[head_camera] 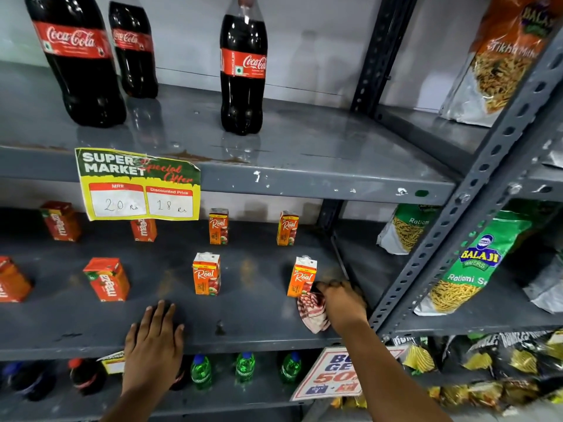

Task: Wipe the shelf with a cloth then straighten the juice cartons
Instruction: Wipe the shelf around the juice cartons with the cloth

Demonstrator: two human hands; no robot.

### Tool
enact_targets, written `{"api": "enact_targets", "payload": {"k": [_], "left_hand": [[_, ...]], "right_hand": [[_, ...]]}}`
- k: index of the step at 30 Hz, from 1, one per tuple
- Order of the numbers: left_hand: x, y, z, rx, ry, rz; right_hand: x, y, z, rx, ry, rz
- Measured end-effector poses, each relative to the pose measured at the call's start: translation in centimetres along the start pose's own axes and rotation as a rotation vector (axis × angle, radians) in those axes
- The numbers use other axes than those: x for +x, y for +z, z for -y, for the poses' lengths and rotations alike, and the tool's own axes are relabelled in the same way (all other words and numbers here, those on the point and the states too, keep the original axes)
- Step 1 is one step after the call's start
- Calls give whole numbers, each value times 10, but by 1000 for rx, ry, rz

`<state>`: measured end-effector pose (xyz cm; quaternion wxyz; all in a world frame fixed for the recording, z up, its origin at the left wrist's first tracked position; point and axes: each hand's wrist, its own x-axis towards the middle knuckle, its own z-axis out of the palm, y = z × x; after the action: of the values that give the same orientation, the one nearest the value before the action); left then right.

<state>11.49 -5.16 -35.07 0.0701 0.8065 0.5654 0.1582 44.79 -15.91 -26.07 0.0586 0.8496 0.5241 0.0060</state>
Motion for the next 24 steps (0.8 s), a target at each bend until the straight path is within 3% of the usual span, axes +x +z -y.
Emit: {"api": "enact_targets", "payload": {"k": [12,16,19,22,24], "left_hand": [[-1,-2,-3,-20,-16,-6],[-1,-2,-4,-35,-25,-17],[-1,-2,-4,-49,-25,-17],[-1,-2,-2,-34,-18,-20],[0,-1,-3,-38,-21,-22]], "right_hand": [[5,-1,10,-52,-43,34],[2,-9,4,-50,16,22],[4,-17,8,-70,82,122],[10,-31,9,-33,204,225],[16,-48,3,9,312,212]]}}
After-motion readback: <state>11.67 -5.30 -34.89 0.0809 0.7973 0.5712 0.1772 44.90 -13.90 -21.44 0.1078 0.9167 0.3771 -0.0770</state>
